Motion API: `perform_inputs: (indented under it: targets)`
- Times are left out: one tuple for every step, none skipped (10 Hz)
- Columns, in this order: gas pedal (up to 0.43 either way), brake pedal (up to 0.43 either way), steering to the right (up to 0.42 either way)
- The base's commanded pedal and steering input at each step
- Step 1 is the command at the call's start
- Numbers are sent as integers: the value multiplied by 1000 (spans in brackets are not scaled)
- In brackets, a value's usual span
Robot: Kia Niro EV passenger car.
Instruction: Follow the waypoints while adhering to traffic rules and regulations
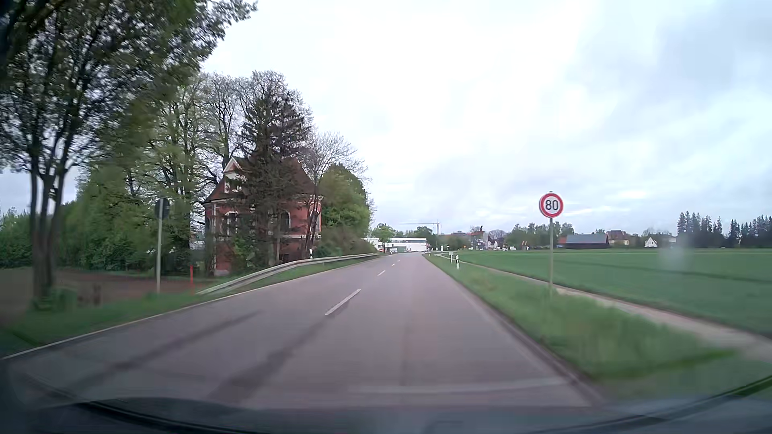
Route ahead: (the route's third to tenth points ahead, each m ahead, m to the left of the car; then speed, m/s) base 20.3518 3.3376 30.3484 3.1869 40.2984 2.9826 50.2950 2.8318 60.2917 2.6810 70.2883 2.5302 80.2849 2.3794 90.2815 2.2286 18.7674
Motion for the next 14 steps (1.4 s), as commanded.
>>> perform_inputs:
  targets:
    - [150,0,4]
    - [138,0,2]
    - [138,0,1]
    - [138,0,1]
    - [138,0,1]
    - [138,0,1]
    - [138,0,1]
    - [138,0,1]
    - [138,0,1]
    - [138,0,1]
    - [138,0,1]
    - [138,0,1]
    - [138,0,1]
    - [138,0,0]
